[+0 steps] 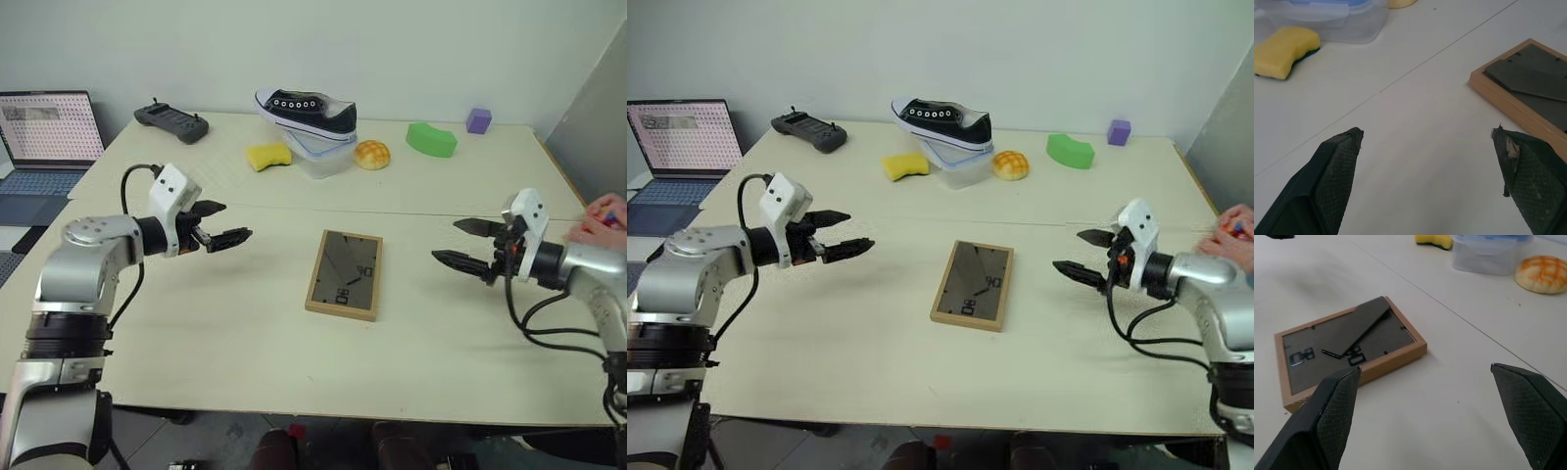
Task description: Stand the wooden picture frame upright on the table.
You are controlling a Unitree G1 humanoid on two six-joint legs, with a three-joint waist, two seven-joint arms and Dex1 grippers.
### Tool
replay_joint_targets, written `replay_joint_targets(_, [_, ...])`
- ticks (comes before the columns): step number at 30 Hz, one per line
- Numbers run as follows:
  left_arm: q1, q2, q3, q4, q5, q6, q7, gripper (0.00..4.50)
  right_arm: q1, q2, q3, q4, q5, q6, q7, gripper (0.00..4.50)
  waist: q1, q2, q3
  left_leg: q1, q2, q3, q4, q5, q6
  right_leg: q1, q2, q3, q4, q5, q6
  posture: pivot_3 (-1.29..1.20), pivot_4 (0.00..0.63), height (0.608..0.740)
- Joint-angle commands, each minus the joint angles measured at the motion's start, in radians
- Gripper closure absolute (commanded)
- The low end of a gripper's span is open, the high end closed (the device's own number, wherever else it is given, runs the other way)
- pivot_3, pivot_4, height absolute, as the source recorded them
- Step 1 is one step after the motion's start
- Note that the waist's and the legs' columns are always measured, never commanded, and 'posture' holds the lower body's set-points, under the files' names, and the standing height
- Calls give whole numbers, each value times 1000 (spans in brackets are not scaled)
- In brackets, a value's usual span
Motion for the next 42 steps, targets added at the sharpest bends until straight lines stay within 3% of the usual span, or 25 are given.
replay_joint_targets(1, [-28,16,-9,14,19,-39,-19,0,-41,-24,0,46,-10,-17,39,11,0,0,0,0,0,0,0,0,0,0,0,0,0,0,0,0,150,740])
replay_joint_targets(8, [-22,-45,8,17,0,-38,14,0,-21,11,8,56,-77,-73,-35,11,0,0,0,-1,0,0,0,0,0,-1,0,0,0,0,0,0,150,740])
replay_joint_targets(14, [-35,-142,-16,62,40,-79,95,1431,-1,113,45,33,-152,-78,-184,1565,1,0,0,-1,0,0,1,0,0,-1,0,0,1,0,0,0,150,740])
replay_joint_targets(17, [-60,-247,-70,101,101,-122,191,2082,0,197,102,33,-221,-104,-278,2311,1,0,0,-1,0,0,1,0,0,-1,0,0,1,0,0,0,150,740])
replay_joint_targets(26, [-90,-389,-154,194,200,-228,279,4110,16,347,194,34,-318,-113,-409,4492,2,0,-1,-2,0,0,1,0,0,-2,0,0,1,0,0,0,150,740])
replay_joint_targets(28, [-100,-423,-165,224,212,-242,295,4464,-1,383,212,43,-335,-105,-431,4500,2,0,-1,-2,0,0,1,0,0,-2,0,0,2,0,0,0,150,740])
replay_joint_targets(33, [-91,-486,-202,260,253,-247,332,4464,-6,457,278,38,-344,-74,-426,4500,1,0,-1,-2,0,0,1,0,0,-2,0,0,2,0,0,0,150,740])
replay_joint_targets(42, [52,-483,-230,-12,232,-67,300,4464,34,497,337,-53,-317,-19,-374,4500,-1,0,-1,-2,0,-1,1,0,0,-2,0,0,2,0,0,0,150,740])
